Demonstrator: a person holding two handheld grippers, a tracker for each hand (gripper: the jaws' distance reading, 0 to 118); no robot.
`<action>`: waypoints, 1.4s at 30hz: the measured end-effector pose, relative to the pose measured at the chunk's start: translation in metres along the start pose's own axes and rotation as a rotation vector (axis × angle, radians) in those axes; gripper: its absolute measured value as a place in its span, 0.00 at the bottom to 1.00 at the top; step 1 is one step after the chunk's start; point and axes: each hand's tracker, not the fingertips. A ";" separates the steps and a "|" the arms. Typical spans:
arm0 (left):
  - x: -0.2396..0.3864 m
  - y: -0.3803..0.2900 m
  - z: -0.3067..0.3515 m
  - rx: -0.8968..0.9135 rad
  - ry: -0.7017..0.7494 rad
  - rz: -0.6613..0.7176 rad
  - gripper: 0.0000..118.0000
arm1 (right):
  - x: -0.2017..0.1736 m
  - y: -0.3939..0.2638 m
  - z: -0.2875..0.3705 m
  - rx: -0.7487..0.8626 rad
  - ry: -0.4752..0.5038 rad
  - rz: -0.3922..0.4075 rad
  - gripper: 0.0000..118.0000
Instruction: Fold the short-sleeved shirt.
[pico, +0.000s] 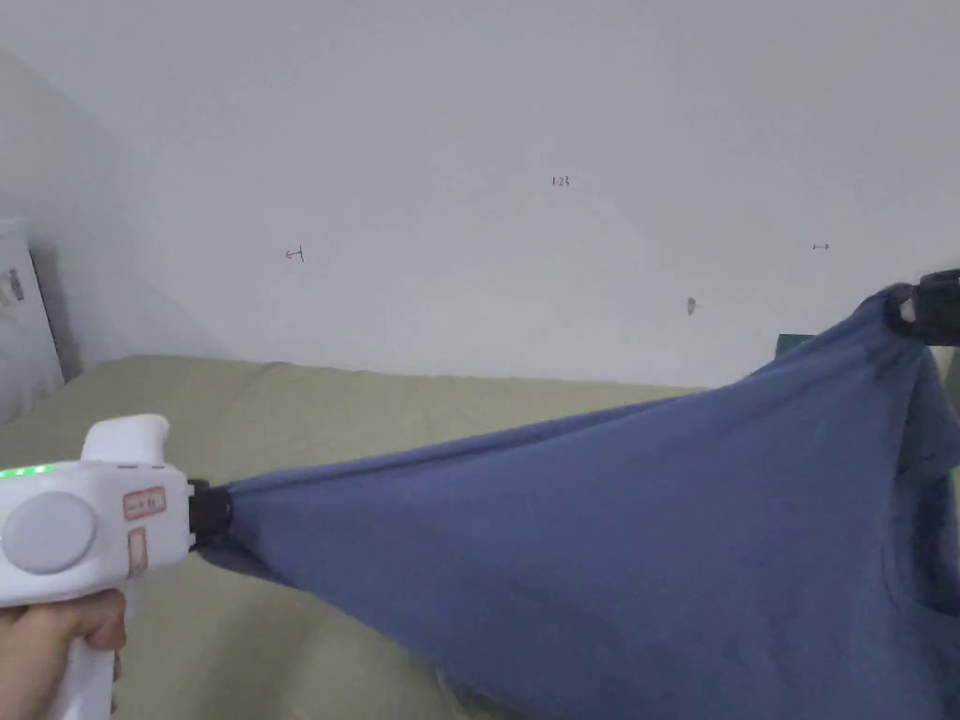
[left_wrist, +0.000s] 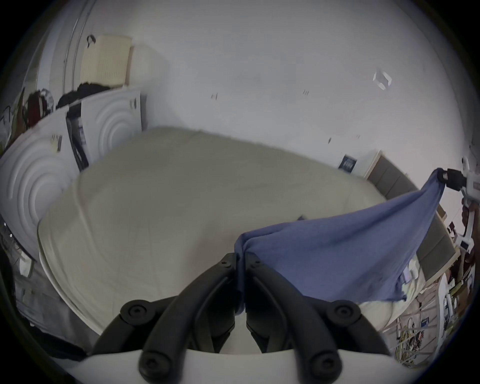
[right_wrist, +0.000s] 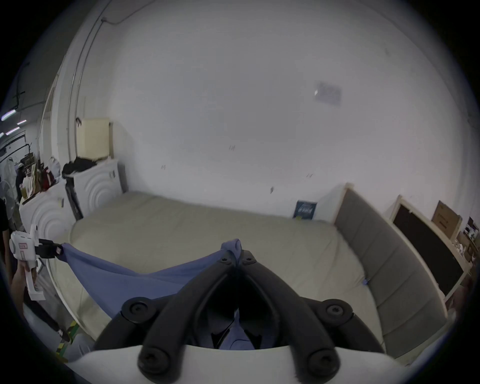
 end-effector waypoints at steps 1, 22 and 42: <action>0.008 0.016 0.010 0.037 0.000 -0.010 0.03 | 0.006 0.008 0.014 0.019 -0.002 -0.013 0.02; 0.039 0.164 0.096 0.238 0.099 -0.060 0.03 | 0.008 0.080 0.066 0.173 -0.039 -0.056 0.02; 0.087 0.262 -0.047 0.229 0.245 -0.108 0.03 | 0.023 0.153 -0.077 0.143 -0.122 -0.020 0.02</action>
